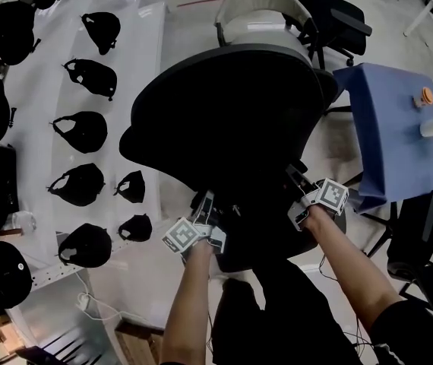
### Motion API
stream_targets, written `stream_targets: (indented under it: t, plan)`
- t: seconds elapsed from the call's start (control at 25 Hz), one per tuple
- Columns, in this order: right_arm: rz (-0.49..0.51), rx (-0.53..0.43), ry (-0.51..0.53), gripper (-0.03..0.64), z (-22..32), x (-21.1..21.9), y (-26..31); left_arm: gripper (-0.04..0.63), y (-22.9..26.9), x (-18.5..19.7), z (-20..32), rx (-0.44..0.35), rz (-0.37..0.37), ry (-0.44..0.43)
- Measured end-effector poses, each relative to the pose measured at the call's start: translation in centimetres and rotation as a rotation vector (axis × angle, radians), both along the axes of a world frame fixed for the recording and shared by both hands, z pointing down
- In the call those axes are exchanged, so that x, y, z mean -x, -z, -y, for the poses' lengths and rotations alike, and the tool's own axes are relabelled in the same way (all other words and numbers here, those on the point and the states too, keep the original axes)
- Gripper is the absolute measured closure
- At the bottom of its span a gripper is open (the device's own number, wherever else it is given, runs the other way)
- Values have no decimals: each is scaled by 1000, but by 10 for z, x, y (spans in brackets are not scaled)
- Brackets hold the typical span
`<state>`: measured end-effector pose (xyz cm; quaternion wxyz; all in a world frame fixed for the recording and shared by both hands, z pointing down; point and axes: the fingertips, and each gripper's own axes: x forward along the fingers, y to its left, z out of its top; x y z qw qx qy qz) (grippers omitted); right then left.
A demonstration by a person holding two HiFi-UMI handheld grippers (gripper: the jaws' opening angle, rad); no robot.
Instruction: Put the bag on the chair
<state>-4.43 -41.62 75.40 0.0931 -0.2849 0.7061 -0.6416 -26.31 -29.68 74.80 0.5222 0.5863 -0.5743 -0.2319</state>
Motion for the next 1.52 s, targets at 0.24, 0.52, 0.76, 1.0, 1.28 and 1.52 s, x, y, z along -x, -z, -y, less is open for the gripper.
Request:
stream_targets:
  t: [0.24, 0.52, 0.76, 1.0, 1.28, 1.52]
  plan:
    - [-42, 46, 9, 607, -1, 2, -34, 581, -23, 2, 5, 8, 16, 40]
    - [-67, 91, 26, 607, 1, 9, -68, 581, -57, 9, 9, 49, -16, 77]
    - [-77, 105, 67, 604, 0, 16, -89, 581, -75, 9, 15, 71, -63, 102]
    - [-74, 151, 77, 603, 0, 29, -115, 581, -96, 11, 22, 104, -7, 59]
    - [-69, 172, 99, 603, -2, 38, -136, 581, -122, -3, 29, 147, -41, 33]
    - [-115, 191, 119, 603, -6, 42, -156, 581, -138, -8, 30, 176, -51, 14]
